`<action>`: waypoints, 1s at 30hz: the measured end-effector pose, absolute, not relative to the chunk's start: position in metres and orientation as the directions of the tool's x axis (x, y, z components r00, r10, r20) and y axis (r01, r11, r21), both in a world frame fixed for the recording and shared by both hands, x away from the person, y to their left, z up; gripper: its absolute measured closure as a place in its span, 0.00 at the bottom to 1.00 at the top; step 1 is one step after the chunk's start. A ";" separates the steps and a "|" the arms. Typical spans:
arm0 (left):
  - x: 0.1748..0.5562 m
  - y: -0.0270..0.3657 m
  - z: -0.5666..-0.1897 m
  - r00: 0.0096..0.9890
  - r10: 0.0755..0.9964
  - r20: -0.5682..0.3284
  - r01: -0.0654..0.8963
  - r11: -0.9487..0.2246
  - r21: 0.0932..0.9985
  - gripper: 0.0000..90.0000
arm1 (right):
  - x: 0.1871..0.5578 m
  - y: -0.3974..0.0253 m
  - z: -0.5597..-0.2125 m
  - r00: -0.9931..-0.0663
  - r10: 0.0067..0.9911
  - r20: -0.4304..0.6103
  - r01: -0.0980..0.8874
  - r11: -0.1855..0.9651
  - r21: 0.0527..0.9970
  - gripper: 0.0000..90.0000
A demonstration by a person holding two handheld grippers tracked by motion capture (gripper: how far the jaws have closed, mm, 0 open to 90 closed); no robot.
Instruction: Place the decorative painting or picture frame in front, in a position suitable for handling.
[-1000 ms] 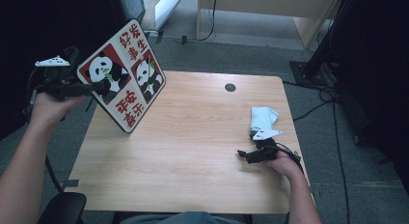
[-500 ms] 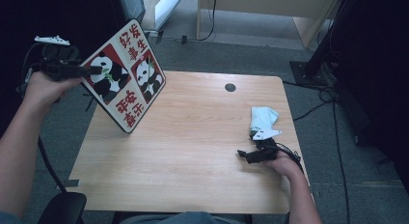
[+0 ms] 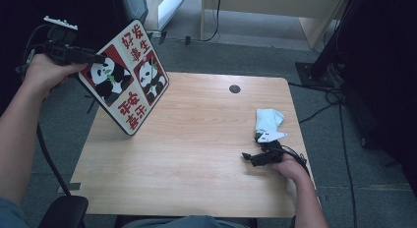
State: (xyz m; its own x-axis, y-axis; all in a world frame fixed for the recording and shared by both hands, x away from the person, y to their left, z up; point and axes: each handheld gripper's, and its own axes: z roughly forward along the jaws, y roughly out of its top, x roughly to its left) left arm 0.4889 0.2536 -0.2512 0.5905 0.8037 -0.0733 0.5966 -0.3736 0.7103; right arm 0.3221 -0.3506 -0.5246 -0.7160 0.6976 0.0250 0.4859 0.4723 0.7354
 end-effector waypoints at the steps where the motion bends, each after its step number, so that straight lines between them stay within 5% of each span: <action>1: 0.489 0.254 -0.251 0.590 0.804 -0.073 0.597 -0.374 0.710 0.50 | 0.322 -0.351 -0.525 -0.716 0.698 0.025 0.486 0.472 0.735 0.14; 20: 0.542 0.222 -0.247 0.625 0.776 -0.078 0.652 -0.466 0.598 0.59 | 0.322 -0.351 -0.525 -0.719 0.695 0.022 0.481 0.475 0.737 0.14; 30: 0.561 0.217 -0.252 0.622 0.768 -0.152 0.713 -0.475 0.516 0.79 | 0.323 -0.351 -0.525 -0.721 0.693 0.024 0.481 0.474 0.737 0.14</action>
